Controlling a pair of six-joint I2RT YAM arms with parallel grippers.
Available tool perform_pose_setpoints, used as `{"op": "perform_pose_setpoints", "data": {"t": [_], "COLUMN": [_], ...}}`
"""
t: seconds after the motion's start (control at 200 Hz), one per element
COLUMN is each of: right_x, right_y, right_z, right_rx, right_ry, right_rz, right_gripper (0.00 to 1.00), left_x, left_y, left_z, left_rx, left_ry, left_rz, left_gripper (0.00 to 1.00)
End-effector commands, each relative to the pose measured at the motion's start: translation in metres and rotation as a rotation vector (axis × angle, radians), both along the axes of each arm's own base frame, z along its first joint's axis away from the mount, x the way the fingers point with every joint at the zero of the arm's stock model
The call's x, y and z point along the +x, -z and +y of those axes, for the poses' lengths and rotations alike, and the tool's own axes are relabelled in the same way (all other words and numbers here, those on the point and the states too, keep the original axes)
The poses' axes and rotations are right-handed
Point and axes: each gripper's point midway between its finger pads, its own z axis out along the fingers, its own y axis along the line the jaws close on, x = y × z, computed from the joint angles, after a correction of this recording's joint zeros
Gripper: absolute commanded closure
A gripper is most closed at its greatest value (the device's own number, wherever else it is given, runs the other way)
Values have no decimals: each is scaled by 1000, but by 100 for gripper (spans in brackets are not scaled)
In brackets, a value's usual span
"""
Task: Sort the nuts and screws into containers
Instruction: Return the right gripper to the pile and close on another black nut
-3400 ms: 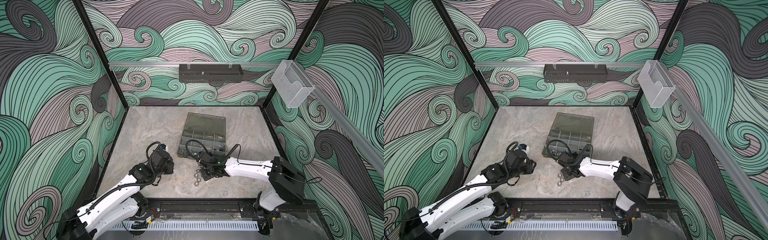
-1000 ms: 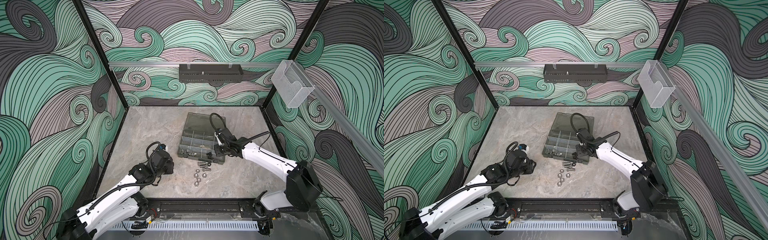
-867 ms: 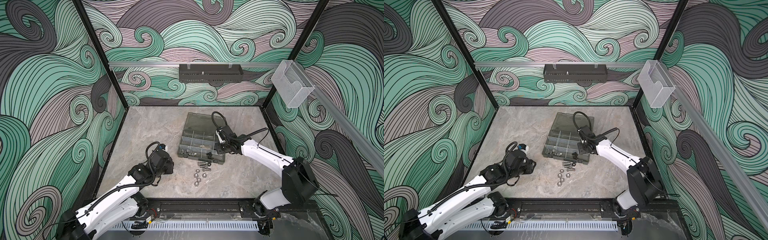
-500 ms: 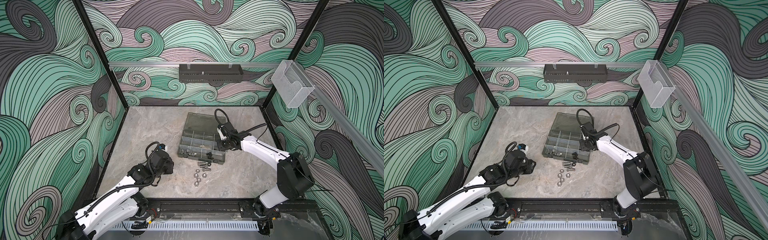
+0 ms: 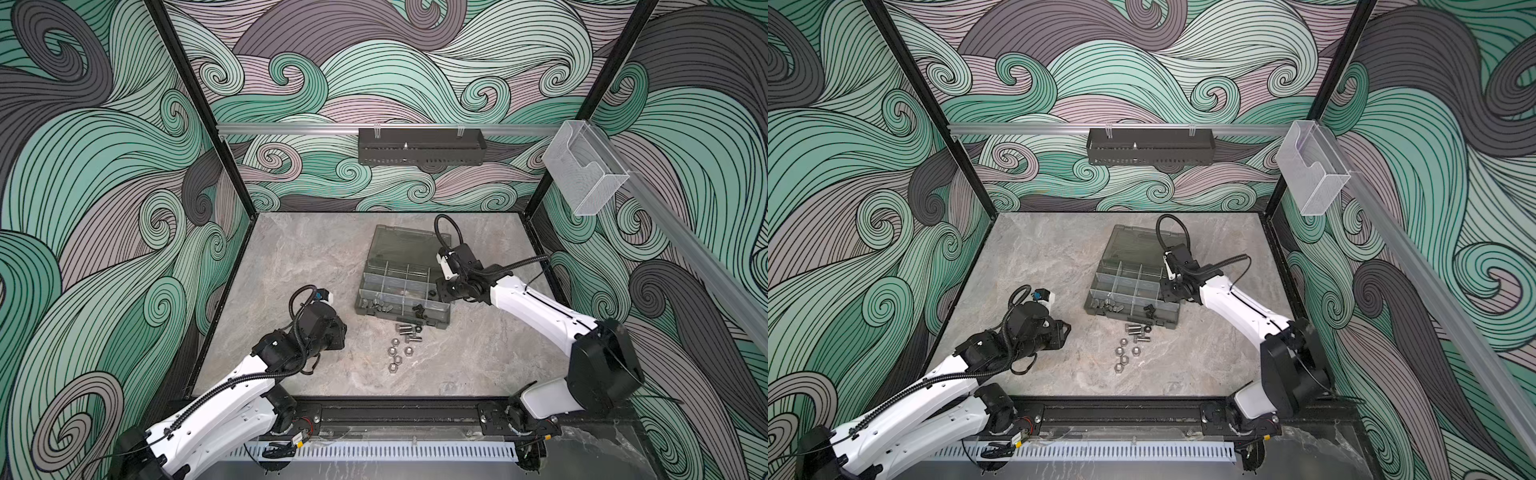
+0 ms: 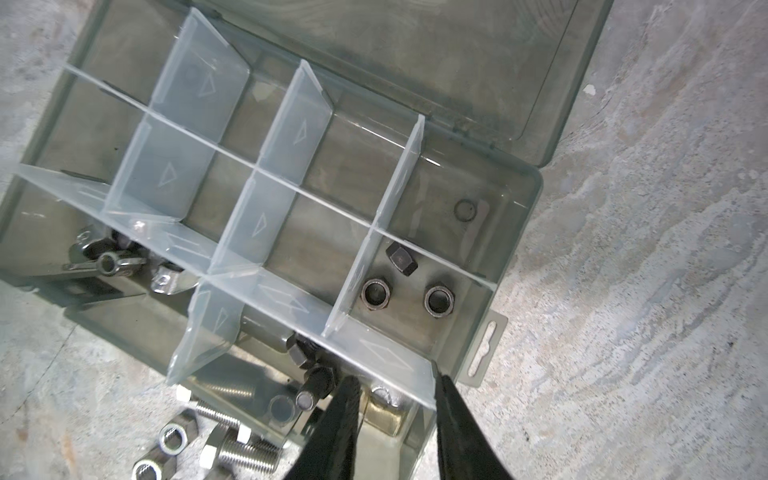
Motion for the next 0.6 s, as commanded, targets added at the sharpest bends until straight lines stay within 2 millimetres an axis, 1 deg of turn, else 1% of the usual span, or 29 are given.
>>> {"op": "perform_pose_setpoints", "data": {"t": [0.0,0.04,0.125,0.265,0.41,0.595], "right_x": [-27,-34,-50,-73,-88,-100], "right_y": [2,1,4,9,17,36], "right_z": [-1,0,-1,4,10,24], "right_rx": [-5,0,1,3,14,13], "right_ry": [-14,-17,-17,-27,-22,-35], "right_rz": [34,32,42,49,67,99], "right_gripper": [67,67,67,68,68,69], "left_x": [0,0,1,2,2,3], "left_y": [2,3,3,4,6,6], "left_z": [7,7,6,5,3,2], "left_rx": [11,14,14,13,14,13], "left_ry": [-31,-32,-31,-30,-27,-25], "left_rz": [8,10,9,13,19,22], "left_gripper": [63,63,63,63,63,63]}}
